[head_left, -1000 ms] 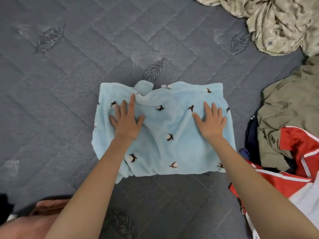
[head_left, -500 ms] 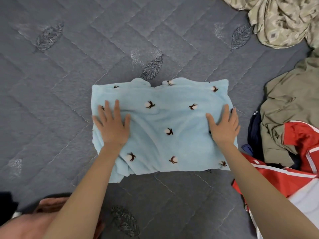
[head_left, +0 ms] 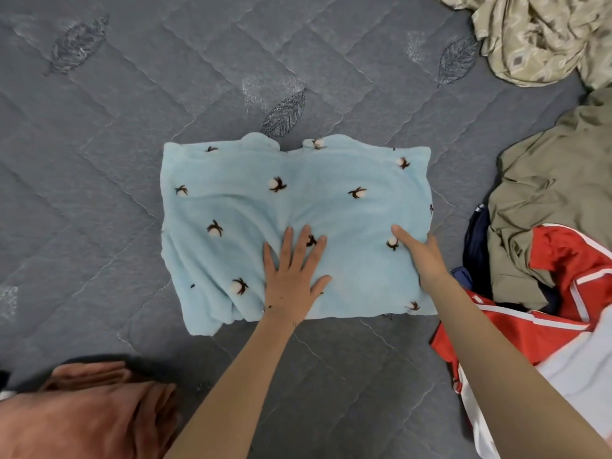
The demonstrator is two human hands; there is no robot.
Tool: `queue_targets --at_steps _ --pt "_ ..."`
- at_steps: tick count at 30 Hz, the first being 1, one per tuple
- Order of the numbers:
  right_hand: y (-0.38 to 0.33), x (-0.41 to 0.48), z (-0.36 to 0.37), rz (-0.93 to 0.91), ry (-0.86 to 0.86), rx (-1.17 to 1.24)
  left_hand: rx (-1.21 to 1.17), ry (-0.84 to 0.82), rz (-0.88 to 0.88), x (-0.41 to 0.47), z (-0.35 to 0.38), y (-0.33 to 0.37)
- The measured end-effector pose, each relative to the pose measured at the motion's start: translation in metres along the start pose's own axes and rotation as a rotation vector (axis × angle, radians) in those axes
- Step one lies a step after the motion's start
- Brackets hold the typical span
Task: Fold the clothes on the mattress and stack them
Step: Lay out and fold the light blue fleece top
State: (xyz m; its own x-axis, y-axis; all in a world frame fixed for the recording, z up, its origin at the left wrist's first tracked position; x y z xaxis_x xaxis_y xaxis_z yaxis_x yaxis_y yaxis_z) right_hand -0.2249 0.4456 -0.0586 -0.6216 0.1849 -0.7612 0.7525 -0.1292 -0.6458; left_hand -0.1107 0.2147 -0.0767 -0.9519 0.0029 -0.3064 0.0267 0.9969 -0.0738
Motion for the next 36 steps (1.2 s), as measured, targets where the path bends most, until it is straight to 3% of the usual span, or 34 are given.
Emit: queue_targets --at_steps 3,5,10,12,17,24,27,30,33,36 --pt "-0.003 -0.014 0.005 0.161 -0.178 0.101 -0.017 -0.077 0.01 0.0 -0.004 0.0" --pt "-0.008 -0.026 0.01 0.168 -0.26 0.156 -0.112 -0.095 0.001 0.0 -0.012 -0.004" --pt "-0.034 -0.07 0.037 -0.059 -0.337 0.137 -0.956 0.036 -0.197 -0.016 -0.064 -0.021" --pt "-0.045 -0.091 0.056 -0.129 -0.386 0.072 -1.255 -0.002 -0.313 -0.028 -0.084 -0.027" --pt "-0.055 -0.139 0.12 -0.216 -0.551 -0.128 -1.637 0.027 -0.448 -0.05 -0.114 -0.057" --pt "-0.012 -0.178 0.199 -0.2 -0.71 -0.323 -1.818 0.032 -0.64 -0.072 -0.097 -0.122" --pt "0.016 -0.175 0.21 -0.11 -0.759 -0.367 -1.753 -0.02 -0.716 -0.081 -0.086 -0.145" --pt "0.036 -0.177 0.215 -0.089 -0.846 -0.454 -1.602 -0.04 -0.625 -0.085 -0.08 -0.157" --pt "0.035 -0.176 0.215 -0.26 -0.821 -0.487 -1.42 -0.009 -0.638 -0.092 -0.067 -0.158" --pt "0.024 -0.168 0.21 -0.615 -0.651 -0.651 -1.436 0.03 -0.676 -0.099 -0.054 -0.165"
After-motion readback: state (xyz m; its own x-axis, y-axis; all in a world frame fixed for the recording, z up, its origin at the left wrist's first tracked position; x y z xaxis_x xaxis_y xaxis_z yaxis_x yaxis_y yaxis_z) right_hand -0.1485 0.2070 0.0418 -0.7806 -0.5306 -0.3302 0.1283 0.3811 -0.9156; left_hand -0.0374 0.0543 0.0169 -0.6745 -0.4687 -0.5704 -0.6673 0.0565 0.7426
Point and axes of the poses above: each hand's wrist, its own x-axis towards the middle knuckle, its own z-axis out of the palm, y = z × x, the point moved 3 cm from there along x, towards the middle knuckle, and after that the axes turned 14 degrees about x, right-handed, at the moved point
